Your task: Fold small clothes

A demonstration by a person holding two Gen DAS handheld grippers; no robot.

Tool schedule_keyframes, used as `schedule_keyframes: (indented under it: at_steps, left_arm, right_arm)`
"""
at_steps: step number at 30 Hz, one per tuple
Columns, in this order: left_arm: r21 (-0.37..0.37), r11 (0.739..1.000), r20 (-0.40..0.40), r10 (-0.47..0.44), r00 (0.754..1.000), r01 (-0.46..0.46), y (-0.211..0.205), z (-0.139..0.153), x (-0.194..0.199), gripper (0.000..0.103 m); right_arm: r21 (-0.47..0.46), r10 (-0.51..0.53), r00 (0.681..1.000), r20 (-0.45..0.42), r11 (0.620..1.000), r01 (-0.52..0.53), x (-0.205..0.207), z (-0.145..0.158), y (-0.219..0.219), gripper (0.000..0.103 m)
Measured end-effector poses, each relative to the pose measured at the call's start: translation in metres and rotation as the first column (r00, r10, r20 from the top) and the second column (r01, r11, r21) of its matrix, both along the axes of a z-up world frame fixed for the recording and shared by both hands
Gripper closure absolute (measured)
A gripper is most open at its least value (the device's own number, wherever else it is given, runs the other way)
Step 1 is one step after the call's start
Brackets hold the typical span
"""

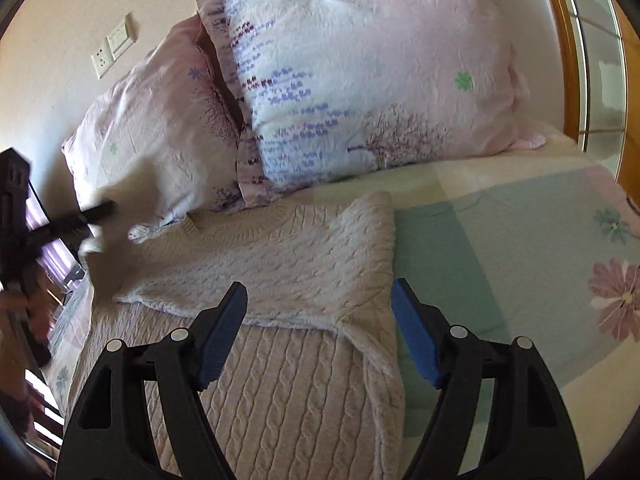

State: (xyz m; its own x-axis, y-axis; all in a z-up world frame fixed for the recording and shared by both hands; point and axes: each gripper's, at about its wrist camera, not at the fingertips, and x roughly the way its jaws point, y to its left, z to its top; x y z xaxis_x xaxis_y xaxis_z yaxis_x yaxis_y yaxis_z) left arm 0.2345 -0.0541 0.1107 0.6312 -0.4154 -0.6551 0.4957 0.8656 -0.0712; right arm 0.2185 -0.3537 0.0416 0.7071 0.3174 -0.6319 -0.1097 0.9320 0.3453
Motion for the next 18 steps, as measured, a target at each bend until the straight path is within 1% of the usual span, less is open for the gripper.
schedule_keyframes:
  at_steps: [1,2,3,4,6,7,8,9,10,12,13,15,16,17,18]
  left_arm:
    - [0.050,0.998,-0.031,-0.035,0.999,0.036,-0.019,-0.013,-0.004,0.082]
    - [0.075,0.996,-0.047,-0.043,0.998,0.047,-0.023,-0.021,-0.010,0.082]
    - [0.076,0.996,-0.052,-0.034,0.998,0.038,-0.017,-0.024,-0.015,0.080]
    - [0.069,0.998,-0.048,-0.009,0.999,0.012,-0.004,-0.025,-0.023,0.067]
    - [0.013,0.996,-0.054,0.093,0.994,-0.093,0.048,-0.023,-0.044,0.050]
    - [-0.007,0.991,-0.068,0.134,0.989,-0.135,0.067,-0.024,-0.048,0.049]
    - [-0.022,0.980,-0.098,0.195,0.976,-0.198,0.095,-0.027,-0.058,0.049]
    - [-0.027,0.964,-0.124,0.258,0.958,-0.263,0.121,-0.032,-0.070,0.049]
    - [-0.030,0.948,-0.145,0.310,0.940,-0.317,0.143,-0.039,-0.085,0.049]
    - [-0.033,0.926,-0.191,0.364,0.912,-0.377,0.168,-0.051,-0.106,0.049]
    - [-0.045,0.917,-0.218,0.378,0.900,-0.396,0.179,-0.058,-0.119,0.049]
    - [-0.083,0.903,-0.285,0.383,0.879,-0.421,0.194,-0.075,-0.146,0.049]
    - [-0.097,0.901,-0.303,0.378,0.875,-0.422,0.198,-0.079,-0.153,0.050]
    - [-0.127,0.898,-0.330,0.361,0.872,-0.420,0.198,-0.086,-0.166,0.052]
    - [-0.146,0.896,-0.320,0.358,0.877,-0.419,0.203,-0.089,-0.177,0.053]
  right_arm:
    - [0.009,0.000,1.000,-0.024,1.000,0.000,-0.004,-0.002,-0.003,0.028]
    - [0.017,0.001,0.999,-0.034,1.000,-0.001,-0.009,-0.003,-0.007,0.028]
    - [0.018,-0.005,0.999,-0.039,1.000,0.006,-0.020,-0.002,-0.014,0.028]
    - [0.016,-0.013,0.999,-0.047,1.000,0.014,-0.029,-0.002,-0.021,0.027]
    - [0.028,-0.022,0.997,-0.074,0.999,0.025,-0.043,-0.005,-0.034,0.028]
    - [0.056,-0.024,0.994,-0.102,0.998,0.030,-0.053,-0.008,-0.042,0.028]
    - [0.093,-0.017,0.991,-0.135,0.995,0.030,-0.061,-0.013,-0.048,0.029]
    - [0.118,-0.010,0.988,-0.157,0.993,0.028,-0.068,-0.017,-0.051,0.034]
    - [0.164,0.009,0.981,-0.192,0.986,0.023,-0.079,-0.023,-0.055,0.037]
    - [0.221,0.043,0.972,-0.232,0.975,0.010,-0.094,-0.030,-0.055,0.044]
    - [0.245,0.058,0.967,-0.249,0.969,0.005,-0.101,-0.034,-0.054,0.046]
    - [0.292,0.088,0.954,-0.287,0.957,0.000,-0.115,-0.043,-0.051,0.053]
    - [0.313,0.090,0.957,-0.278,0.950,0.001,-0.126,-0.043,-0.050,0.054]
    - [0.336,0.105,0.953,-0.284,0.942,-0.004,-0.133,-0.044,-0.049,0.058]
    - [0.361,0.120,0.949,-0.290,0.932,-0.007,-0.139,-0.045,-0.049,0.068]
